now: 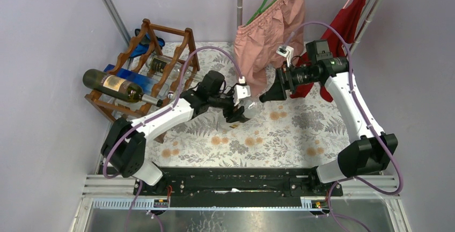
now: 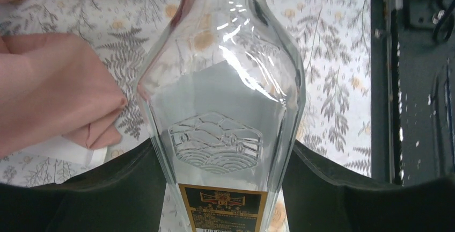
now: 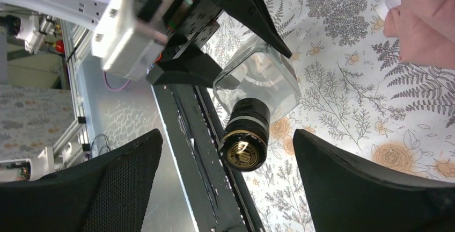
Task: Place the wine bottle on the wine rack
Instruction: Pick up the wine bottle from the center of the board.
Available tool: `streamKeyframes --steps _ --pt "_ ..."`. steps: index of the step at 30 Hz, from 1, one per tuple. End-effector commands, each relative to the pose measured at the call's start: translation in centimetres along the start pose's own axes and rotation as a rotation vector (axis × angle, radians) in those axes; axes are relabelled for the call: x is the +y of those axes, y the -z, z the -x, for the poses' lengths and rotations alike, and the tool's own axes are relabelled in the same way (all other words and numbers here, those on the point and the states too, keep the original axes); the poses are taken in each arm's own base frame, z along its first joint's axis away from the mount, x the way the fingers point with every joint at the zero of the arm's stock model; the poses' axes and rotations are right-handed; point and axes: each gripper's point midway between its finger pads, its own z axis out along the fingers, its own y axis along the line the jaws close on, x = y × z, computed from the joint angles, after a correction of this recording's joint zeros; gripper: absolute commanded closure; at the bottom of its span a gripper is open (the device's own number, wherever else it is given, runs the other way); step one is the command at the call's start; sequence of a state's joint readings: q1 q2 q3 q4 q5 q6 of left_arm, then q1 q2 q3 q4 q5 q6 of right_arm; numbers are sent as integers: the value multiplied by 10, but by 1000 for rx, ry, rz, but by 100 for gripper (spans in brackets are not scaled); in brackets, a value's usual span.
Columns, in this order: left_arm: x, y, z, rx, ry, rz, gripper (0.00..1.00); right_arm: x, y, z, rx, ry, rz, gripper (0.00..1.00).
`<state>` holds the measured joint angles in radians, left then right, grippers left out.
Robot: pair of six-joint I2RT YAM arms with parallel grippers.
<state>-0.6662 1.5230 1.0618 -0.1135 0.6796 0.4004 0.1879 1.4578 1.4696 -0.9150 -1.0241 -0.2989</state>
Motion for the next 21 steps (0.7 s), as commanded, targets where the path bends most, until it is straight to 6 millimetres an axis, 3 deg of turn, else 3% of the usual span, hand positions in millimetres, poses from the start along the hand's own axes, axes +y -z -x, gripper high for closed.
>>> streamKeyframes --steps 1,7,13,21 --pt "4 10 6 51 -179 -33 100 13 8 -6 62 58 36 0" --pt "1 12 1 152 -239 -49 100 11 6 -9 135 -1 74 1" --pt "5 12 8 204 -304 -41 100 3 -7 -34 266 -123 93 6" --pt "10 12 9 276 -335 -28 100 13 -26 -59 337 -174 113 18"
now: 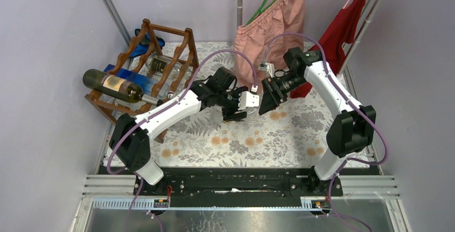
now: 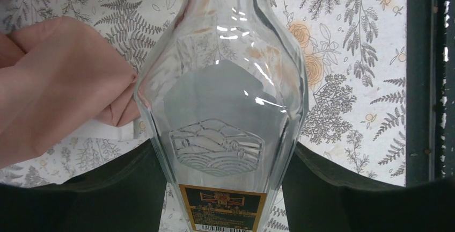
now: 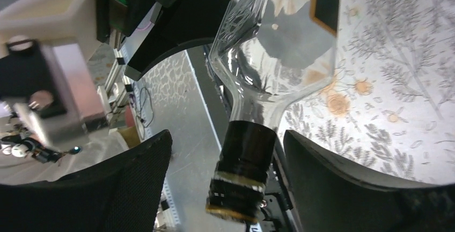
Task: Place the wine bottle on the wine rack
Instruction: Pick up the wine bottle from the center of the board.
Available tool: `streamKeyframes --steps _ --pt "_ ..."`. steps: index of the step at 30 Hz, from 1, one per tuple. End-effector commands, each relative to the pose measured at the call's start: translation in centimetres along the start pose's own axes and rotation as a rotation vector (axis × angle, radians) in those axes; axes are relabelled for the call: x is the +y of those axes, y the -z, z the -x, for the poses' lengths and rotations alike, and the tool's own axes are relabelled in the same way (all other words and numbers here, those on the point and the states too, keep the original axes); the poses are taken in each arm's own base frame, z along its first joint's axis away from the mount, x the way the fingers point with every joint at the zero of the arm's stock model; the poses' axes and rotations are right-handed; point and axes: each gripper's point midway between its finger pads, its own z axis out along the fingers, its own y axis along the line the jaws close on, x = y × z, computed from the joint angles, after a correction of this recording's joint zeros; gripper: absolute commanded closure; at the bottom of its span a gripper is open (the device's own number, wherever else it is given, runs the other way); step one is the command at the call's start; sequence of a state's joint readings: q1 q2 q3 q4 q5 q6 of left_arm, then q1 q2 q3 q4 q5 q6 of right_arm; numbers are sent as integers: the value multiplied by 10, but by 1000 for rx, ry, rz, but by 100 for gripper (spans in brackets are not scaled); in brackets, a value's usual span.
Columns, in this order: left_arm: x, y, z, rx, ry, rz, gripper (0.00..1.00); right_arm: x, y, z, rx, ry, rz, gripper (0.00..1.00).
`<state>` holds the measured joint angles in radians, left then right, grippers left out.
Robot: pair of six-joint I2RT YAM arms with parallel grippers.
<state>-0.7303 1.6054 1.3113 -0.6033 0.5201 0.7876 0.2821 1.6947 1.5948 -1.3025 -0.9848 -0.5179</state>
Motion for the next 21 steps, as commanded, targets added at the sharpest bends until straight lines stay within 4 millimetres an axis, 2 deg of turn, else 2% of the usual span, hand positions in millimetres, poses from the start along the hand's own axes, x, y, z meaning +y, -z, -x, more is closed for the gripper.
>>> streamKeyframes --steps 1,4,9,15,17,20,21 --pt "19 10 21 -11 -89 59 100 11 -3 -8 16 -24 3 21" --pt "21 12 19 9 -92 61 100 9 -3 -9 25 -38 4 29" --pt "23 13 20 28 -92 69 100 8 -3 -8 22 -50 -5 31" --pt "21 13 21 34 -79 66 100 6 -9 -9 11 -105 10 48" --pt "21 14 22 33 -80 68 100 4 -11 -10 10 -122 9 45" --pt "20 14 25 25 -83 68 100 -1 -14 -10 8 -142 -2 31" --pt "20 14 26 24 -82 67 100 -2 -14 -8 6 -144 -3 30"
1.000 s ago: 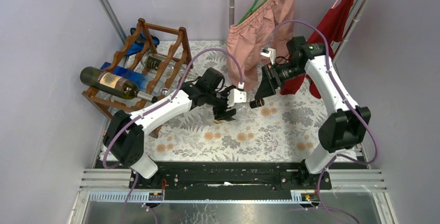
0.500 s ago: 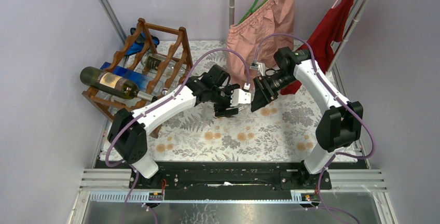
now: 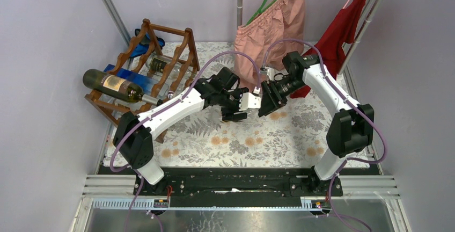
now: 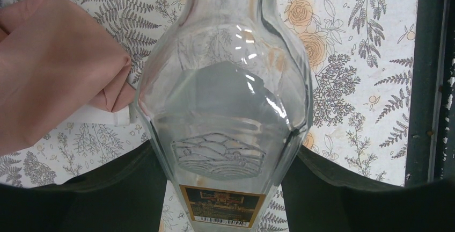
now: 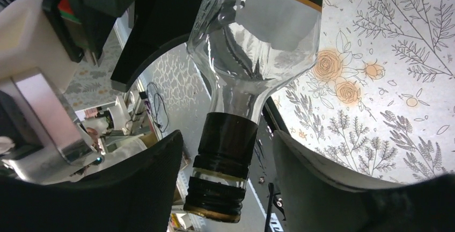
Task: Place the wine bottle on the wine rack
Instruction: Pick up the wine bottle from the center of the board.
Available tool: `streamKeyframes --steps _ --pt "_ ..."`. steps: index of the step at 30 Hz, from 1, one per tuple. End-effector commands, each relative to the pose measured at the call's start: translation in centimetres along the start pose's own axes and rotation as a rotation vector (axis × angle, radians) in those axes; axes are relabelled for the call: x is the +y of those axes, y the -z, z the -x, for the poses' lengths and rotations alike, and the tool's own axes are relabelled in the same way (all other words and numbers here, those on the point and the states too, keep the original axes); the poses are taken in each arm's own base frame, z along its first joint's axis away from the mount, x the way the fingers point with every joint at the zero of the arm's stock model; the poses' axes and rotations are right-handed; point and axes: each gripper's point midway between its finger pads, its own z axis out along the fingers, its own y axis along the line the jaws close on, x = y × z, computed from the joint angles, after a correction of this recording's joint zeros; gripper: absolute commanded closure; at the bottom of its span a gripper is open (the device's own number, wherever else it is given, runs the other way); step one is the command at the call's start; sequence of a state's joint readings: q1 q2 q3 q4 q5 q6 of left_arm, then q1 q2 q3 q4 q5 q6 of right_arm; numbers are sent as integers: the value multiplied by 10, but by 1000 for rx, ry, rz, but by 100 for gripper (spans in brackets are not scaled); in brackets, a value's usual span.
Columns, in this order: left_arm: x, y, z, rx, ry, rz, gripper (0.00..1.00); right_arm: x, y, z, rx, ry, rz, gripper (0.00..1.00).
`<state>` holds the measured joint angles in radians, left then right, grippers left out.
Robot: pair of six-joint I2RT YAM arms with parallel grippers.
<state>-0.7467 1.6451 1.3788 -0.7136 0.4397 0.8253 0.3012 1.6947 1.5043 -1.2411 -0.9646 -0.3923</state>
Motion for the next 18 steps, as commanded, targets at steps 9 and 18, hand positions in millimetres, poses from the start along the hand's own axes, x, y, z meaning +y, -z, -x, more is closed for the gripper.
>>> streamKeyframes --steps 9,18 --pt "20 16 40 -86 -61 81 100 7 -1 10 -33 -31 33 51" --pt "22 11 43 -81 -7 69 100 -4 -8 8 -19 -54 -22 47"
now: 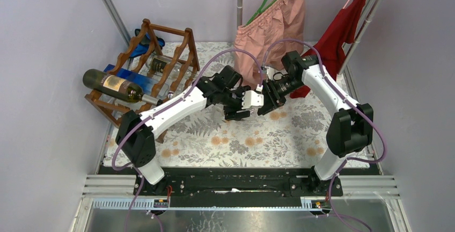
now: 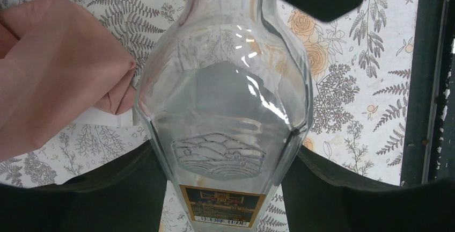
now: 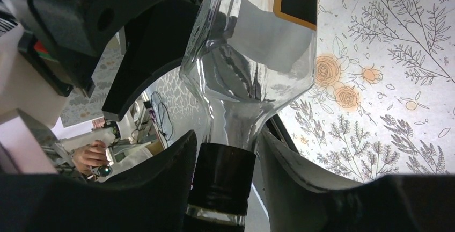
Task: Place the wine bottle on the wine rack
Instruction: Pick up the wine bottle from the center of the board.
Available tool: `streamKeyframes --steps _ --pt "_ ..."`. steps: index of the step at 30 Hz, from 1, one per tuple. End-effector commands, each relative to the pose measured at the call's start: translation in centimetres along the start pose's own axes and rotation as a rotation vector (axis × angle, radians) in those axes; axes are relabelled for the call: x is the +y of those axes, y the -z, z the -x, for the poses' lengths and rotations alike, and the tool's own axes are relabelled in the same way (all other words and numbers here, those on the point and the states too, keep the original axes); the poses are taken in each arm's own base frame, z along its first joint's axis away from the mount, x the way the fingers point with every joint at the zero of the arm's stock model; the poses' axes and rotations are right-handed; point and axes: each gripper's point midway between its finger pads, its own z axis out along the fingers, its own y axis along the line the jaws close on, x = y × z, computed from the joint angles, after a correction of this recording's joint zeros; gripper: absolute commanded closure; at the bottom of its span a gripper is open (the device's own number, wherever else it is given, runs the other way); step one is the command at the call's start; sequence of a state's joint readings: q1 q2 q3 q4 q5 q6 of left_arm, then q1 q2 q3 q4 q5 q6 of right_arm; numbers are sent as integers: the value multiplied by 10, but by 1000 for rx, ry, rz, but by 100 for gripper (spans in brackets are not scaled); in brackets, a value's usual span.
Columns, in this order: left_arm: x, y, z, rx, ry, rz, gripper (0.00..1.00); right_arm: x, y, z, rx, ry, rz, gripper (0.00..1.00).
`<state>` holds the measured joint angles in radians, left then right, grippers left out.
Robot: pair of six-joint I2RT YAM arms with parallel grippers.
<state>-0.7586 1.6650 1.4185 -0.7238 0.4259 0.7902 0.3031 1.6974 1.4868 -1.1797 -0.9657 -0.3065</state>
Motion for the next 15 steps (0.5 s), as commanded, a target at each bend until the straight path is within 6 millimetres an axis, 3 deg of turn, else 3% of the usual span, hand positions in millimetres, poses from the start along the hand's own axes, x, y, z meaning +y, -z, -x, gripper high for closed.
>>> streamKeyframes --steps 1,4,15 --pt "18 12 35 -84 -27 59 100 0 -4 2 3 -4 -17 47" --pt "18 12 36 -83 -28 61 100 -1 -5 5 2 -6 -20 50" --pt "23 11 36 -63 -51 64 100 -3 -10 2 23 -12 -23 77"
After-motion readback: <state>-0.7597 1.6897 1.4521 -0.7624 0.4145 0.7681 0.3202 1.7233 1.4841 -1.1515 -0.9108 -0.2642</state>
